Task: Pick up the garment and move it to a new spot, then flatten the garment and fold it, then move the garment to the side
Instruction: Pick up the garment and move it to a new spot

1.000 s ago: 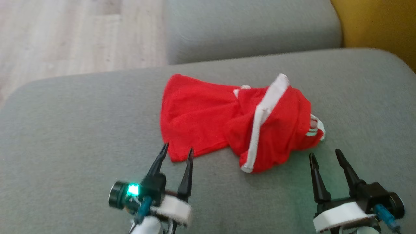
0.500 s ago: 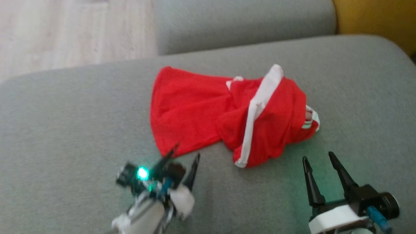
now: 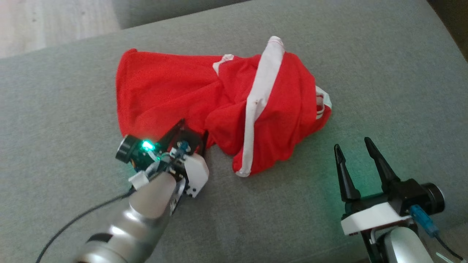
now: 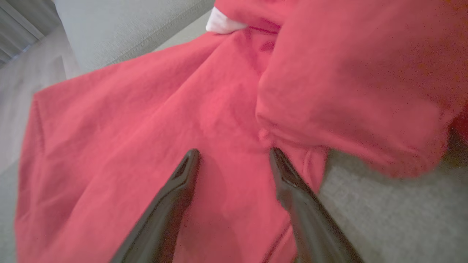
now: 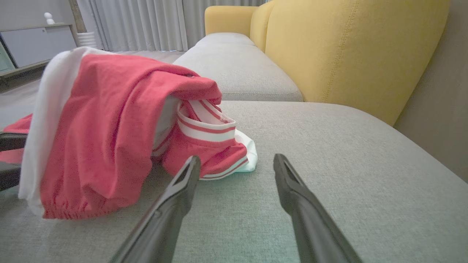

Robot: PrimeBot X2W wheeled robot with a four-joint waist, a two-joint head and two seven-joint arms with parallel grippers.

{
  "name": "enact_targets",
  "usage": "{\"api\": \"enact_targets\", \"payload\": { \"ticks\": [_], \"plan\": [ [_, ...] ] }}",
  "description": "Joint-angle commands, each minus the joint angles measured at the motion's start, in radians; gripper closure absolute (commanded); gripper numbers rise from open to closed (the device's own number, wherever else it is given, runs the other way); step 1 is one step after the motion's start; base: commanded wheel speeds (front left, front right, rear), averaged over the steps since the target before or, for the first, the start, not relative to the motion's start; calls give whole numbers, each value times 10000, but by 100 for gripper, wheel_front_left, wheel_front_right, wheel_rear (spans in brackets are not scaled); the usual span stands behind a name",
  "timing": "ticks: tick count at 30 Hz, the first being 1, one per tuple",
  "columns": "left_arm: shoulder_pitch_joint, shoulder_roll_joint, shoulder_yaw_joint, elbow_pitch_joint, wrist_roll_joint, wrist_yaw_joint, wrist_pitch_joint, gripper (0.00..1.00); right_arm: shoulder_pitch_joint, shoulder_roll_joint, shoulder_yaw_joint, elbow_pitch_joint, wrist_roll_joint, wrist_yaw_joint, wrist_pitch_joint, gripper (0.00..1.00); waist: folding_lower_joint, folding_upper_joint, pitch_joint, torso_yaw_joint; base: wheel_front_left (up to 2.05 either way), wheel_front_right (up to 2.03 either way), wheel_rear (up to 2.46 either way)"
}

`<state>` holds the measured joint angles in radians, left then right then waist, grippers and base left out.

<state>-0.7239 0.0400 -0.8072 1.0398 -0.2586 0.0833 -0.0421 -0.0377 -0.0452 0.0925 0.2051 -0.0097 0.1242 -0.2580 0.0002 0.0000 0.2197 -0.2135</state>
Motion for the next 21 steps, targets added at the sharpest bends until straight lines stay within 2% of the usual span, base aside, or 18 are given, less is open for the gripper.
{"api": "enact_targets", "payload": {
  "ticks": [1,3,4,5,12,21],
  "plan": [
    [-164,105,158,144,-216,-165,343,0,-346,-51,223,-302,33,65,-38,0,-2,0,152,-163,0,0,0],
    [-224,104,117,248,-554,-381,556,0,-361,-51,200,-299,37,65,-38,0,-2,0,151,-180,0,0,0],
    [-281,104,93,260,-655,-402,511,73,-357,-51,182,-294,35,65,-38,0,-2,0,138,-172,0,0,0],
    [-320,104,97,276,-771,-385,429,100,-349,-51,157,-286,33,65,-38,0,-2,0,112,-152,0,0,0],
    [-365,103,-65,133,-1582,-562,-217,100,-167,-51,135,-226,68,65,-38,0,-2,0,-351,130,0,0,0],
    [-905,103,-193,-777,-2295,-398,-1899,100,203,-51,136,-132,125,65,-38,0,-2,0,-1214,457,0,0,0]
  ]
}}
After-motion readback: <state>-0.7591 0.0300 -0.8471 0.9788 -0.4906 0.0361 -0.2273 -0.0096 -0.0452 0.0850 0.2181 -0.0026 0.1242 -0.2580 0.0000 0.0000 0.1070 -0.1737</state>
